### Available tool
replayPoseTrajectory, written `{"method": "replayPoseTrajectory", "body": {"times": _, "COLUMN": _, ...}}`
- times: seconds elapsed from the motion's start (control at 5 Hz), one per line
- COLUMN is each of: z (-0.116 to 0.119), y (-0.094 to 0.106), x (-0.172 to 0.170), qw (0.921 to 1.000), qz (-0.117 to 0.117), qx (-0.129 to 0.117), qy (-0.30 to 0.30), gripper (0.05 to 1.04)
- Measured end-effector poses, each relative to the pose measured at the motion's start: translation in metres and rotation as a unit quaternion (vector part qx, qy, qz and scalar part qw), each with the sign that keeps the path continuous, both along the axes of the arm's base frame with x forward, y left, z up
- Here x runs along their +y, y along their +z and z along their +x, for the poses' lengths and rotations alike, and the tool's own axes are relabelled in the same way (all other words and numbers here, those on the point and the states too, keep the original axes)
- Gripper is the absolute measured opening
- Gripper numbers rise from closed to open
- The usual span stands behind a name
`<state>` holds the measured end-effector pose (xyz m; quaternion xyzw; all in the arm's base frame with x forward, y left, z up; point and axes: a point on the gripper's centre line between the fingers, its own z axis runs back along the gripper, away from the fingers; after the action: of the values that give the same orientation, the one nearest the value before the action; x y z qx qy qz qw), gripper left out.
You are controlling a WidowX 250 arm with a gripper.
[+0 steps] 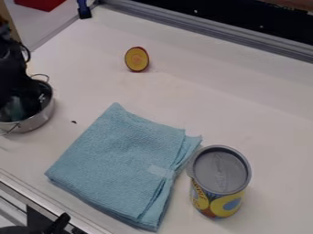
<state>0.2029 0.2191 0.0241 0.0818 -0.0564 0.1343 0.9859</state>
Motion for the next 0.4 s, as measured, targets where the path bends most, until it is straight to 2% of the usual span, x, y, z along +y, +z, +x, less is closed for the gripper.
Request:
{"method": "replayPoseTrajectory", "body": {"times": 0.2, "z": 0.0033, "y": -0.0028, "x": -0.0006, "qw": 0.9996, "qz": 0.007, "qx": -0.008, "qy": 0.025, "gripper": 0.952}}
{"method": "replayPoseTrajectory", "body": {"times": 0.4, "z": 0.0035, "y": -0.0062, "x": -0.0015, "qw": 0.999, "qz": 0.0, "qx": 0.0, "qy": 0.045, "gripper": 0.678}}
